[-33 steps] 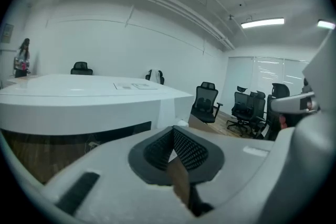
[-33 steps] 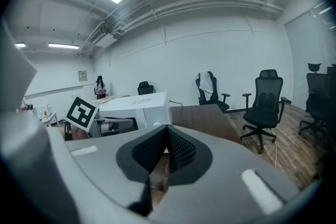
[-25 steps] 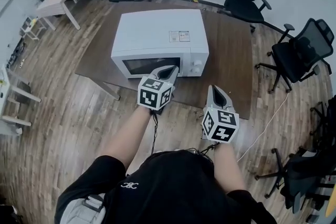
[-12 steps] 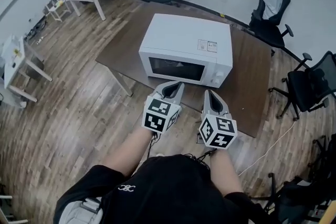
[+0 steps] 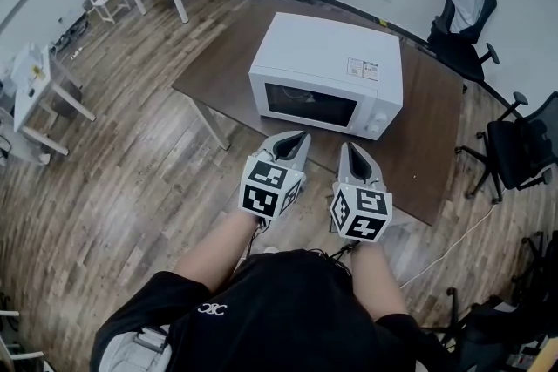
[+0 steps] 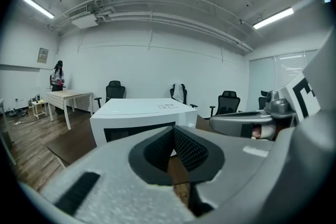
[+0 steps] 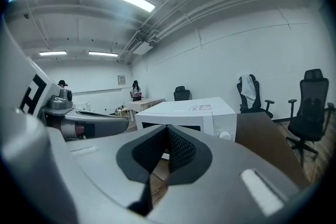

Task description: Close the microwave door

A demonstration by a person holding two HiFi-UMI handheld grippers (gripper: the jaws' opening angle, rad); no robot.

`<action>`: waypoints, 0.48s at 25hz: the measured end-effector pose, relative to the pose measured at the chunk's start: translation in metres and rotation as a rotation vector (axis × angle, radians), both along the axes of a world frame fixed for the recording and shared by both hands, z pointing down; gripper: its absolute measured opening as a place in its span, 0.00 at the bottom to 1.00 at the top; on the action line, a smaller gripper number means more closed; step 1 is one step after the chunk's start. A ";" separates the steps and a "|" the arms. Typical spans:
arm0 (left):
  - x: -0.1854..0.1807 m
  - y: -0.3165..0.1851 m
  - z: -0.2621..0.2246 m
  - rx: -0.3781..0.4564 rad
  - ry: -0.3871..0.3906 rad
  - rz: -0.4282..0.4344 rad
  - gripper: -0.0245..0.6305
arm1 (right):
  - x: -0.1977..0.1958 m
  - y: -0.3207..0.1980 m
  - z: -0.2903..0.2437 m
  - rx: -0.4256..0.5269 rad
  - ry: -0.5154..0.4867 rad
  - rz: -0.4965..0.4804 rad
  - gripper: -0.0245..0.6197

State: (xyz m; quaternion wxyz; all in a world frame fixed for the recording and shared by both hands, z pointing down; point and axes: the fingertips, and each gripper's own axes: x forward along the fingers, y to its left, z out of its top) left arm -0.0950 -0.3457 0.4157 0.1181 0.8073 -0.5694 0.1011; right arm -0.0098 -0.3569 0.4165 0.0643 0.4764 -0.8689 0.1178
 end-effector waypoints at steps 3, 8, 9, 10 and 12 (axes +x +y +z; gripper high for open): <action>0.000 0.006 0.000 0.006 -0.006 0.011 0.05 | -0.002 0.004 -0.001 0.001 -0.001 -0.002 0.05; -0.002 0.010 0.002 0.016 -0.028 0.011 0.05 | -0.004 0.009 0.004 -0.010 0.007 -0.001 0.05; -0.002 0.011 0.003 0.017 -0.031 0.011 0.05 | -0.005 0.010 0.005 -0.010 0.008 -0.001 0.05; -0.002 0.012 0.004 0.016 -0.033 0.011 0.05 | -0.004 0.011 0.005 -0.010 0.009 0.000 0.05; -0.002 0.014 0.004 0.014 -0.032 0.012 0.05 | -0.004 0.013 0.005 -0.010 0.009 0.002 0.05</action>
